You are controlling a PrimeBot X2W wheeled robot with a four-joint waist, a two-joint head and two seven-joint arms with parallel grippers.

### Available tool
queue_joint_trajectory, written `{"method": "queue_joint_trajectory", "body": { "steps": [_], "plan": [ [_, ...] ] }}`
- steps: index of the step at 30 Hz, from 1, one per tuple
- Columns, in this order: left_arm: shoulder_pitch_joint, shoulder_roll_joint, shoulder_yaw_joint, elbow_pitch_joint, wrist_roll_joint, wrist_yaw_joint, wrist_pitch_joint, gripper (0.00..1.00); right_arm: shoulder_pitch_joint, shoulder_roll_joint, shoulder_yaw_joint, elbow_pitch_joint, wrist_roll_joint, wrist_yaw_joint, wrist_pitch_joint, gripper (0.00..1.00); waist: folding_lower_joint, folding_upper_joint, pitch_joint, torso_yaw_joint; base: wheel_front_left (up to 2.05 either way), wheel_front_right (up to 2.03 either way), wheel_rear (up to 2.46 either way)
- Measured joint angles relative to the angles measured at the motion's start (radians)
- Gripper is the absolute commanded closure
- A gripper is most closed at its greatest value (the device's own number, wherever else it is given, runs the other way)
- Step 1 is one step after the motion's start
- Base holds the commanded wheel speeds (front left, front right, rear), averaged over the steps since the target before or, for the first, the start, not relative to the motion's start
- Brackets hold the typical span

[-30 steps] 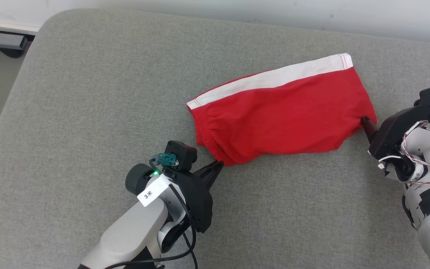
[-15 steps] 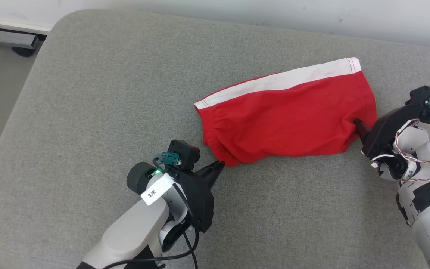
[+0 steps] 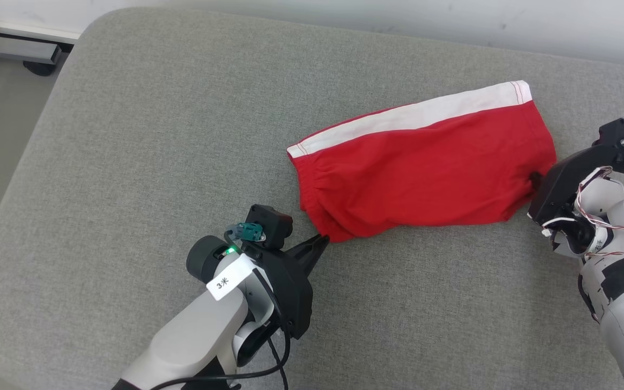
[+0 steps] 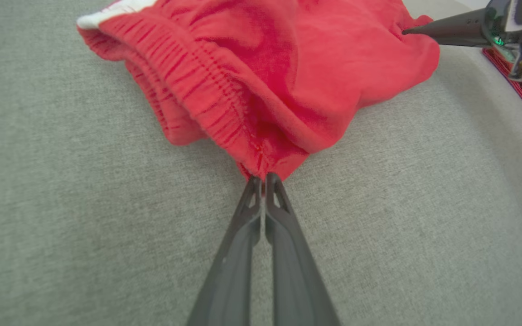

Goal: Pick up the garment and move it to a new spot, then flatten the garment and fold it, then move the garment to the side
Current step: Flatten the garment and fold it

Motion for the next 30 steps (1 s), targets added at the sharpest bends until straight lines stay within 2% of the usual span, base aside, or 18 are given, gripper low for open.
{"method": "queue_joint_trajectory", "body": {
  "steps": [1,3,4,6,11,13,15,23,26,30],
  "plan": [
    [-0.001,0.001,-0.001,0.000,0.000,0.000,-0.001,0.96,0.000,0.000,0.000,0.001,0.000,-0.002,0.000,0.79,0.0000,0.0000,0.001,0.000,0.00,0.00,0.00],
    [-0.004,0.001,-0.002,0.000,-0.001,0.000,-0.003,0.96,-0.001,0.000,0.000,0.002,0.000,-0.002,0.000,0.97,0.0000,0.0000,0.002,-0.001,0.00,0.00,0.00],
    [-0.008,0.001,-0.003,0.001,-0.002,0.000,-0.004,0.96,-0.001,0.000,0.000,0.003,0.000,-0.001,-0.001,1.00,0.0000,0.0000,0.002,-0.001,0.00,0.00,0.00],
    [-0.020,0.001,-0.007,0.002,-0.006,0.000,-0.008,0.97,-0.001,-0.002,-0.001,0.004,0.000,0.003,-0.006,1.00,0.0000,0.0000,0.002,-0.001,0.00,0.00,0.00],
    [-0.032,0.009,-0.035,-0.010,-0.006,0.000,-0.037,1.00,0.036,-0.010,-0.004,-0.020,0.010,0.057,-0.032,1.00,0.0000,0.0000,-0.012,0.002,0.00,0.00,0.00],
    [-0.035,0.040,-0.049,-0.028,-0.002,0.000,-0.054,1.00,0.091,0.006,-0.009,-0.064,0.031,0.090,-0.054,1.00,0.0000,0.0000,-0.026,-0.001,0.00,0.00,0.00],
    [-0.034,0.069,-0.068,-0.043,0.002,0.000,-0.062,1.00,0.130,0.018,-0.004,-0.102,0.032,0.104,-0.076,1.00,0.0000,0.0000,-0.035,-0.007,0.00,0.00,0.00],
    [-0.028,0.172,-0.195,-0.143,0.020,0.000,-0.098,0.96,0.311,0.026,-0.013,-0.302,0.054,0.131,-0.149,1.00,0.0000,0.0000,-0.071,-0.049,0.00,0.00,0.00],
    [0.000,0.208,-0.217,-0.173,0.020,0.000,-0.114,0.90,0.404,0.029,-0.020,-0.389,0.070,0.133,-0.164,1.00,0.0000,0.0000,-0.087,-0.066,0.00,0.00,0.00],
    [0.031,0.251,-0.231,-0.190,0.020,0.000,-0.121,0.89,0.470,0.026,-0.020,-0.486,0.072,0.137,-0.168,1.00,0.0000,0.0000,-0.101,-0.086,0.00,0.00,0.00]
  ]
}}
